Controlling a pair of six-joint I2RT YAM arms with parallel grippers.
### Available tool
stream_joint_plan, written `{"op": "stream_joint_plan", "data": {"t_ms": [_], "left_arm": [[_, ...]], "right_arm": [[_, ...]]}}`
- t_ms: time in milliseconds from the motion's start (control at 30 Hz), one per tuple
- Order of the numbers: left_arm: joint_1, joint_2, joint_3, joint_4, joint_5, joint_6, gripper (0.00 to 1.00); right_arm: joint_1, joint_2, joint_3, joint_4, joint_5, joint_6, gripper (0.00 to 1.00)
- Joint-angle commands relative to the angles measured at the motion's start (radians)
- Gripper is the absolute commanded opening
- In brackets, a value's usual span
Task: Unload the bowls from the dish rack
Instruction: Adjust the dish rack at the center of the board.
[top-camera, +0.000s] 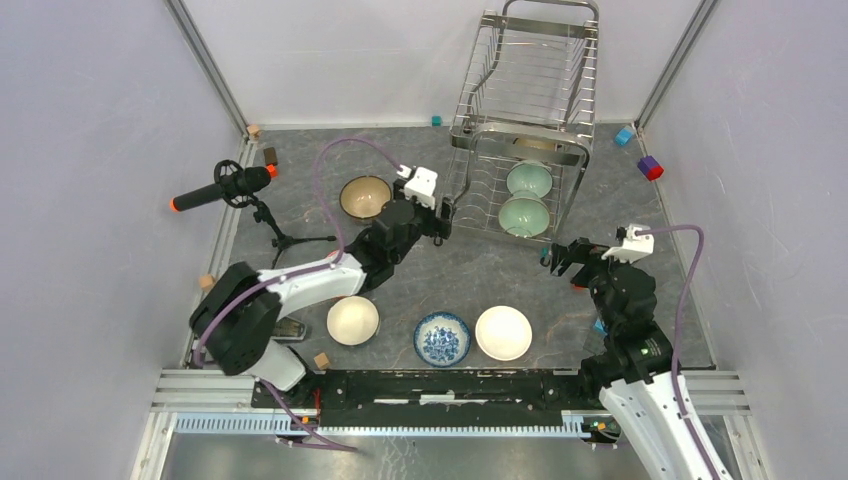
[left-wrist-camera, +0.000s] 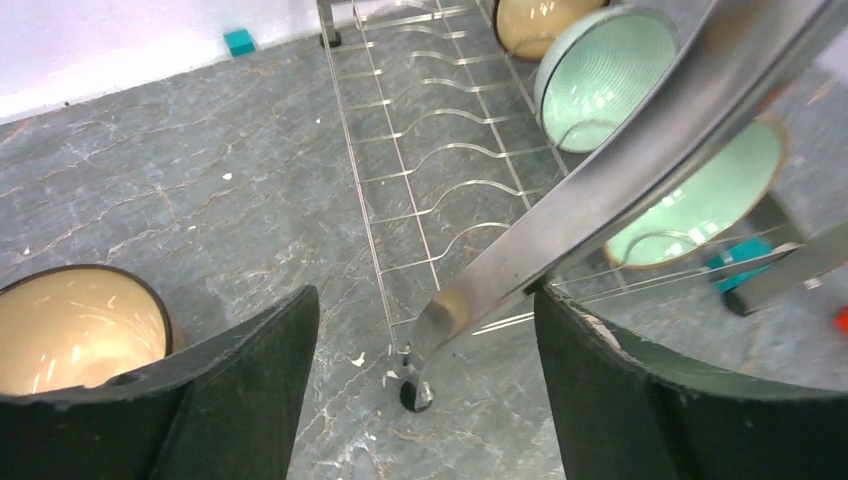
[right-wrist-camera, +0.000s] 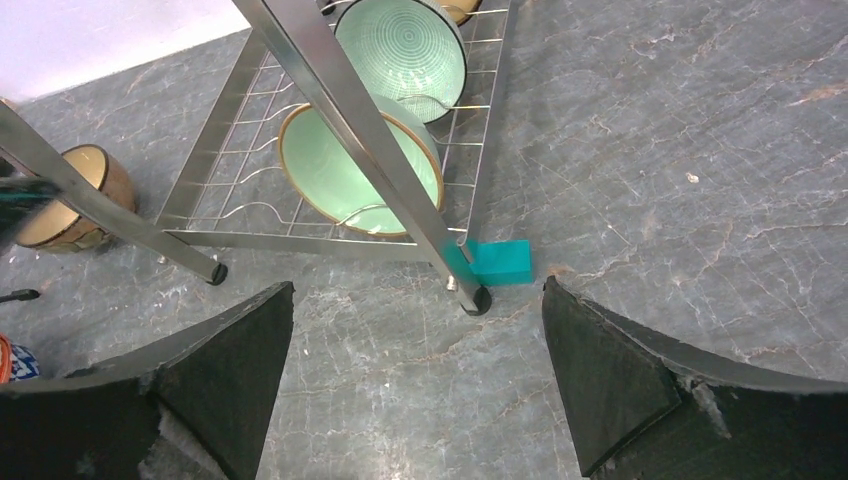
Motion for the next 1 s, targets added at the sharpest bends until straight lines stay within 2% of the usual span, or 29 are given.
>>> {"op": "stream_joint_plan", "data": {"t_ms": [0,67,200,300,433,733,967], "left_arm": [[-0.019,-0.197,-0.039,-0.023,-0.039,-0.118,0.89],[-0.055,-0.275,-0.078,-0.028,-0.049,-0.145,0.91],[-0.245,-0.374,-0.183,0.090,-0.128,-0.139,0.92],[-0.374,-0.335,-0.212,0.230,-0.141,-0.120,0.91],[-0.478,-0.195,-0.120,0.323,-0.126,-0.060,0.91],[-0.502,0.140,0.166,0.456,-0.267,0.060,0.90],[-0.500,0.297,0.396,0.427,-0.301,0.095,0.88]], "right_arm": [[0.006,-0.031,0.046,-0.050,-0.010,-0.014,0.98],[0.007,-0.042,0.044,-0.061,-0.004,-0.002,0.98],[0.007,-0.091,-0.016,-0.058,0.064,0.063,0.97],[0.006,-0.117,-0.040,-0.077,0.071,0.074,0.97],[0.007,-0.128,-0.049,-0.127,0.084,0.080,0.97],[0.011,-0.184,-0.155,-0.216,0.187,0.225,0.94],[0.021,-0.203,-0.192,-0.197,0.185,0.244,0.92]]}}
